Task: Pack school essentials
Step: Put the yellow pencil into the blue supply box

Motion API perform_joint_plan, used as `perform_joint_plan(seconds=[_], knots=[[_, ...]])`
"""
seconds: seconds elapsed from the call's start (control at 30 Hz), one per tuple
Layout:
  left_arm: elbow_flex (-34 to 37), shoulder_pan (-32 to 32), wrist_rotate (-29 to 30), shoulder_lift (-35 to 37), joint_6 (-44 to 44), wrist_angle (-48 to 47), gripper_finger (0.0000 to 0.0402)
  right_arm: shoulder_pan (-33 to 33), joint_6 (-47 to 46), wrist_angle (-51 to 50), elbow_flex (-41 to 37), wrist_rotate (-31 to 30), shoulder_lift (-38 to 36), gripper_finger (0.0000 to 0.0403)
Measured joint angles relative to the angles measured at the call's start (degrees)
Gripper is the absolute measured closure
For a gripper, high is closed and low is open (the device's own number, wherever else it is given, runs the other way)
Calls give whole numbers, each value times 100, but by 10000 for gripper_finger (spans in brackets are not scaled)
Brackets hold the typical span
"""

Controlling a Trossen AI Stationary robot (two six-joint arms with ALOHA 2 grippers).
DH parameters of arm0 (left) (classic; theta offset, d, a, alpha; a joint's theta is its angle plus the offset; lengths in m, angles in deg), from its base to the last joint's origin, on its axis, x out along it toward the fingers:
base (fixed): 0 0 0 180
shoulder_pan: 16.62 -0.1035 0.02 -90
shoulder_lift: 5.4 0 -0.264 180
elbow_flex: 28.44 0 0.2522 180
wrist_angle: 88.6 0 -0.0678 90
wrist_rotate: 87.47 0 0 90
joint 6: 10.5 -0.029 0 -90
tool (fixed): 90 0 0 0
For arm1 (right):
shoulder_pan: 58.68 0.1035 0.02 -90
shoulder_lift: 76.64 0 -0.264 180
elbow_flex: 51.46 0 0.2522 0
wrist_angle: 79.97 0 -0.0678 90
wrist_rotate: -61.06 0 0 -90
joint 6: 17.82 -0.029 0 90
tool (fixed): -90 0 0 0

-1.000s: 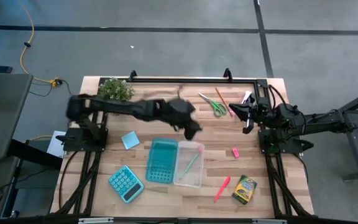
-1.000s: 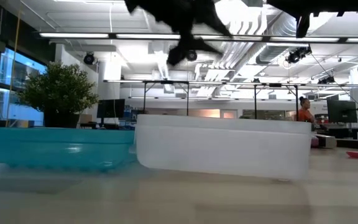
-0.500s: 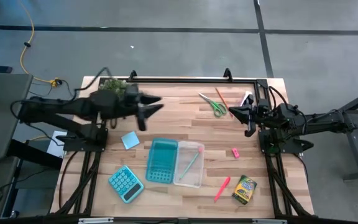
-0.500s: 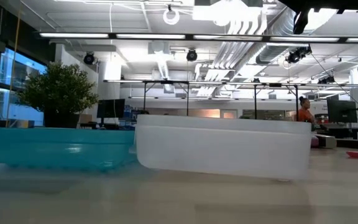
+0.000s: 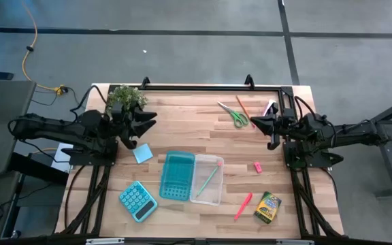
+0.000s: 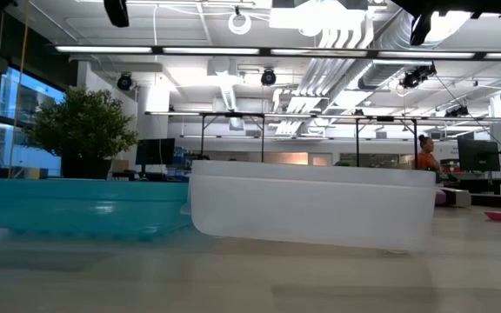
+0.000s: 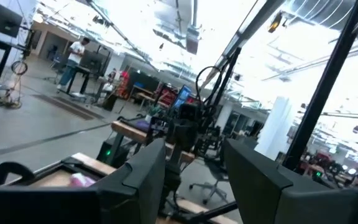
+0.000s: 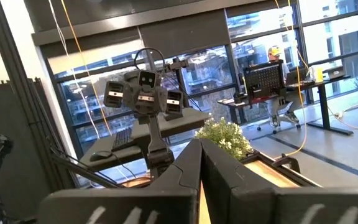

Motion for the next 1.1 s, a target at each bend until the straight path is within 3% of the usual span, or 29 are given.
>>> perform_joint_plan(seconds=[0.33,0.53,0.7,0.83,1.03,1.1], knots=[[4,4,-13,-43,-248,-149,245,1,1,-25,0,33,0,402],[4,4,-157,-43,-663,-151,245,-3,283,-33,0,911,0,402],[4,4,-174,-43,-718,-193,248,-3,302,-27,0,1027,0,402],[4,4,-204,-46,-787,-564,282,-1,256,-25,0,1025,0,402],[4,6,-501,-44,-754,-770,388,-1,144,-22,0,1007,0,402],[4,6,-529,-43,-720,-768,392,-1,-30,61,0,871,4,402]])
